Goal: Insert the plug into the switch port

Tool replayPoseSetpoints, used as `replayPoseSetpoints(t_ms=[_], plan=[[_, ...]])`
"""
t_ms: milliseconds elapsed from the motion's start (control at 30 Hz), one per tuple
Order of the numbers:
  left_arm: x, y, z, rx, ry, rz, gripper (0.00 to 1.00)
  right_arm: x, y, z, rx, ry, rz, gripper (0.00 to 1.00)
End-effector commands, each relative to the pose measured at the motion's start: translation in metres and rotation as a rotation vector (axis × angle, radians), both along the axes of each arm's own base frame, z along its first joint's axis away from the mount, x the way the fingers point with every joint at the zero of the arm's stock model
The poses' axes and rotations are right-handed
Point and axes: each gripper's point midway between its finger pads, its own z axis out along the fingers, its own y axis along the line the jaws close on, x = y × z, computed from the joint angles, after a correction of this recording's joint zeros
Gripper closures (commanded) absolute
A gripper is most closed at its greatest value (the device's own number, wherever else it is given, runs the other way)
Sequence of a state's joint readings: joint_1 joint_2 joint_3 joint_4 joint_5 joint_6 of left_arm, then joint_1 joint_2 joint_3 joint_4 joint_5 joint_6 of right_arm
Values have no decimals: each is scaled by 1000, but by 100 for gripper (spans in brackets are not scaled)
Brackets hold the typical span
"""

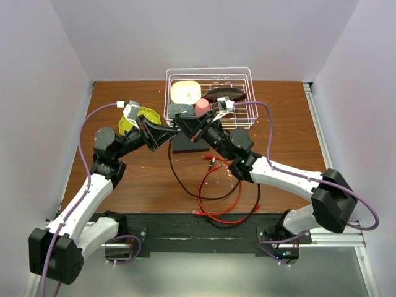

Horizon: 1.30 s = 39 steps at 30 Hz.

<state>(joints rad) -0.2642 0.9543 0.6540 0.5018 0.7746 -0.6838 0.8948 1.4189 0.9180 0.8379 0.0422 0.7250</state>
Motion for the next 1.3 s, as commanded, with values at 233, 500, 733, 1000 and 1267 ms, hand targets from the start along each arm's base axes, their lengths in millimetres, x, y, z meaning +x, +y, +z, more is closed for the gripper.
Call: replayPoseSetpoints(t_ms=[233,500,733,1000,1267], plan=[[-7,1,23,-6,-94,-4,100,-8,3,11,67,-38,47,71],[-7,1,22,-4,-92,-3,100,-5,-3,3,79,-8,36,90],[-6,1,21,-1,-92,-4,100,-3,-7,7,85,-4,23,100],[-3,4,18,39,-91,29,16,9,-47,10,-30,5,-81,100],[5,19,18,46,-133,157,10,7,-127,6,-268,-7,-334,100]])
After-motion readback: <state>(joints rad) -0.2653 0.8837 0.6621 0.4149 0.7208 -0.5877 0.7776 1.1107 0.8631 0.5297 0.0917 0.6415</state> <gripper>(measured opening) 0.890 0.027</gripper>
